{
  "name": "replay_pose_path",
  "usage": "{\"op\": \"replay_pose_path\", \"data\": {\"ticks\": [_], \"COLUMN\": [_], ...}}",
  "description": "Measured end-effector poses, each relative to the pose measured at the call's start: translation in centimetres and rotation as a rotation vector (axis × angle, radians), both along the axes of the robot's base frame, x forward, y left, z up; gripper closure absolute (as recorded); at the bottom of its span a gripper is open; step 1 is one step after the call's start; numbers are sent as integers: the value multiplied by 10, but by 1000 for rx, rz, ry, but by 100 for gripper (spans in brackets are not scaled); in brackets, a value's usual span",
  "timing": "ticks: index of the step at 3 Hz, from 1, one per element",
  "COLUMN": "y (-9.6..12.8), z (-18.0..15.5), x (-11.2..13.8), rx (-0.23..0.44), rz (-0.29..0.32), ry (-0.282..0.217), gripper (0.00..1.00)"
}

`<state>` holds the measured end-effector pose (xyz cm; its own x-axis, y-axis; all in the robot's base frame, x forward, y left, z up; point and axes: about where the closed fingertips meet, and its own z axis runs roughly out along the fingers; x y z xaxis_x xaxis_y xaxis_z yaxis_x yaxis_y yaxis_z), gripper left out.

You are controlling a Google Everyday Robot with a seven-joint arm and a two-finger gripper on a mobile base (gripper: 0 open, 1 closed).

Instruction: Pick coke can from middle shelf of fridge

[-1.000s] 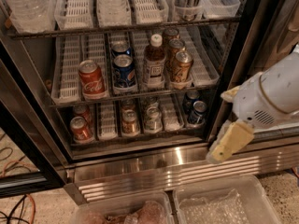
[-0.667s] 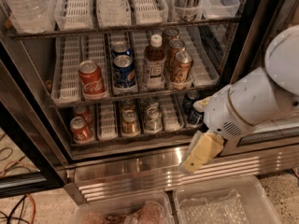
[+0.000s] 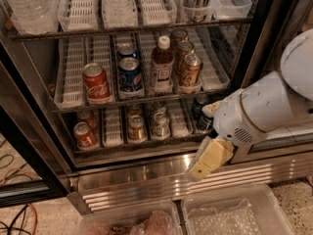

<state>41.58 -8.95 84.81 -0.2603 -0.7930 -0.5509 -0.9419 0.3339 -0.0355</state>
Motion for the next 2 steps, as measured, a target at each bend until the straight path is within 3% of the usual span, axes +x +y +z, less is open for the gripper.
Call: {"op": "replay_pose_path", "data": {"ticks": [1, 2], "y": [28, 75], "z": [-12, -33], "x": [-5, -10], "rx": [70, 183], "rz": [-1, 10], "ry": [-3, -15], "gripper": [0, 0]}}
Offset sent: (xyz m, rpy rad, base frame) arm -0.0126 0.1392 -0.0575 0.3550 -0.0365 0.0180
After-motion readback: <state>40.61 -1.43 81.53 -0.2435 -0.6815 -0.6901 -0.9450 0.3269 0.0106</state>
